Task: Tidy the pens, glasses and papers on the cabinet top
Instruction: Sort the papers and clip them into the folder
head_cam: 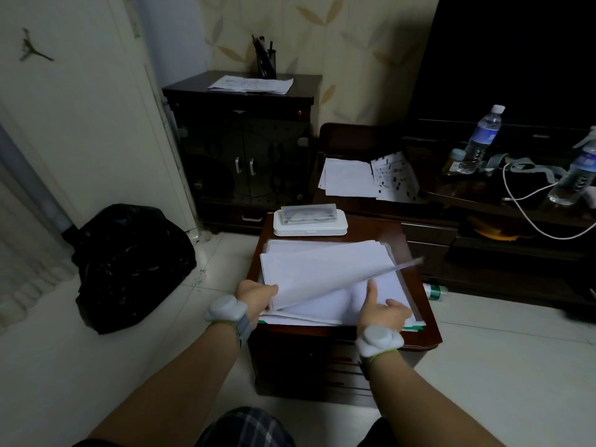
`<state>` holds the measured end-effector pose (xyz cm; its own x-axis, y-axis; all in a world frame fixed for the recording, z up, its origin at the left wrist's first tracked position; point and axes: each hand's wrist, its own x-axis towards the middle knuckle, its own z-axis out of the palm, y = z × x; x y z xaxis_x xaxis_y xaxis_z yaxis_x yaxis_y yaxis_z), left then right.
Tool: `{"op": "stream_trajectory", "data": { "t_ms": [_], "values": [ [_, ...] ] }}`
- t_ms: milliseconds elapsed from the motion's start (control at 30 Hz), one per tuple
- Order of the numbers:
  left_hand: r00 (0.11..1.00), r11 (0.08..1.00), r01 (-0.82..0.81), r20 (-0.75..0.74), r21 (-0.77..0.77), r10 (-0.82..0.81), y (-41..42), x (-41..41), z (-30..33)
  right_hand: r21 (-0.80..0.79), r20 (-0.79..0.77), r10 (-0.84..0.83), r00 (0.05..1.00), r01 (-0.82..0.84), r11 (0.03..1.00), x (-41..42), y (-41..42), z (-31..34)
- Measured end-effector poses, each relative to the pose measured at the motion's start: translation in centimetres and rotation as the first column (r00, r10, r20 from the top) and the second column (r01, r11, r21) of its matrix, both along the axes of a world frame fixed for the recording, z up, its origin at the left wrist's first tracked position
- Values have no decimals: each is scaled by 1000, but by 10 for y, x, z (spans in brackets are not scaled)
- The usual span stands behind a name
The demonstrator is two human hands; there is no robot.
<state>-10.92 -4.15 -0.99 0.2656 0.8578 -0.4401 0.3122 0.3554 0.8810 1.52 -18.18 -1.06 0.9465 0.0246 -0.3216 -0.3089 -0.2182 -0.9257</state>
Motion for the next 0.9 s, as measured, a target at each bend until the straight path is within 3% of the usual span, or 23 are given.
{"op": "stream_trajectory", "data": {
  "t_ms": [167, 300, 500, 567, 600, 633, 667, 700, 733, 767, 800, 900],
  "values": [
    [999, 999, 39, -25, 14, -39, -1, 0, -1, 213, -233, 108, 967, -58, 975, 0, 7, -1],
    [996, 992, -2, -83, 128, 13, 0, 0, -4, 145, -216, 73, 974, -42, 989, 9, 4, -6],
    [996, 960, 62, -83, 274, -41, -6, -7, 1, 83, -193, 55, 980, -40, 996, 20, -24, 16],
    [998, 948, 42, -50, 314, -28, -11, -13, 4, -176, -140, 137, 981, -161, 971, 25, -31, 30],
    [998, 938, 35, -52, 345, -18, -14, -15, 1, -481, -43, 314, 948, -295, 826, 23, -36, 33],
    [997, 919, 26, -77, 393, 4, -16, -20, -2, -677, 14, 449, 893, -322, 662, 22, -41, 36],
    [991, 899, 34, -129, 438, 25, -20, -25, -4, -778, 13, 544, 839, -334, 533, 24, -43, 33],
    [981, 877, 58, -188, 478, 38, -22, -31, -6, -768, 24, 575, 818, -353, 534, 28, -42, 29],
    [966, 862, 98, -255, 497, 37, -25, -35, -6, -651, 26, 479, 878, -348, 674, 29, -41, 23],
    [943, 857, 161, -333, 489, 13, -25, -38, -7, -440, 2, 338, 941, -302, 845, 29, -39, 19],
    [907, 858, 239, -419, 454, -32, -24, -39, -8, -209, -52, 212, 976, -218, 953, 26, -37, 14],
    [766, 857, 409, -629, 314, -135, -24, -39, -5, -150, -59, 184, 981, -191, 970, 31, -37, 7]
  ]
}}
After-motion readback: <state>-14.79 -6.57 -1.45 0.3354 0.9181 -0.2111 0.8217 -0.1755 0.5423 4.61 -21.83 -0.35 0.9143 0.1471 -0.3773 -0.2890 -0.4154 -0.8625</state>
